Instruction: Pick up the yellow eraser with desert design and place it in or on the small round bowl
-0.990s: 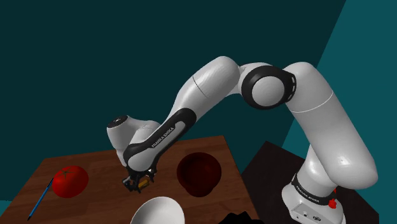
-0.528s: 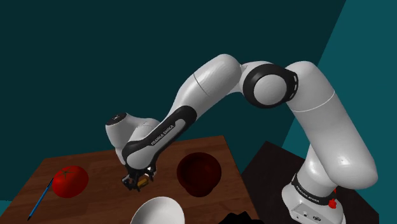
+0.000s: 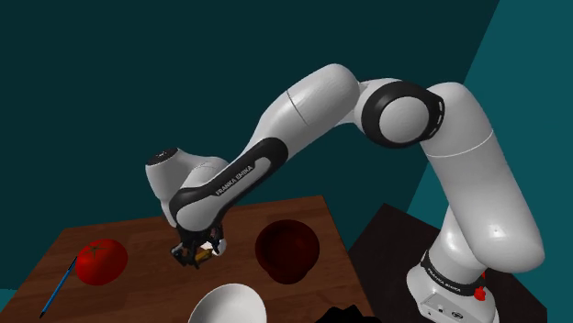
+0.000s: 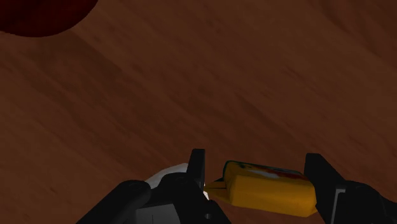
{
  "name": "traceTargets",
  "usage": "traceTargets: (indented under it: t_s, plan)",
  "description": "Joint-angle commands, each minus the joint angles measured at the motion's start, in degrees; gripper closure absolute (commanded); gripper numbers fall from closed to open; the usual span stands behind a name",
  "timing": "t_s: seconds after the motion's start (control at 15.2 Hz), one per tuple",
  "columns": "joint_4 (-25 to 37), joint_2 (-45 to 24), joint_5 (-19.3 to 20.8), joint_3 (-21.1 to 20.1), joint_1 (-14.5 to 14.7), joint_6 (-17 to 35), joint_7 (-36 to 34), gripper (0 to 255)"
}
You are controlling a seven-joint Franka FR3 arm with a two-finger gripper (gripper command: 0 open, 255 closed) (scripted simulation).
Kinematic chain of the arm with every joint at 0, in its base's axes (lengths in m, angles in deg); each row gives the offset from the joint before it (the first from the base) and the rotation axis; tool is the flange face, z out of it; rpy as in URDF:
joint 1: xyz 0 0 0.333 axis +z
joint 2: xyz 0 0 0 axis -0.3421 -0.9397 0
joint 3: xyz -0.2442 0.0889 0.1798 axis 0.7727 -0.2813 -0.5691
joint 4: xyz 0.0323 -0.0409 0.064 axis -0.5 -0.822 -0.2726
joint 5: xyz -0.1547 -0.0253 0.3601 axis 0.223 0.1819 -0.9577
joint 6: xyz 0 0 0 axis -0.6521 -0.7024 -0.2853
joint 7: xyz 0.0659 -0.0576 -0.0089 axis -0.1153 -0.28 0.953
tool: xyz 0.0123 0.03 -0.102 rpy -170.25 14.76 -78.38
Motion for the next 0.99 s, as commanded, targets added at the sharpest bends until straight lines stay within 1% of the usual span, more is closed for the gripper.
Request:
traceTargets:
  t_s: [0.0,0.92]
  plan:
    - [0.3,0.9,-0.3,-0.2,-0.2,-1.2,0.2,255]
    - [3.3,6.1,-2.2,-1.6,-0.9,-9.2,0.8,255]
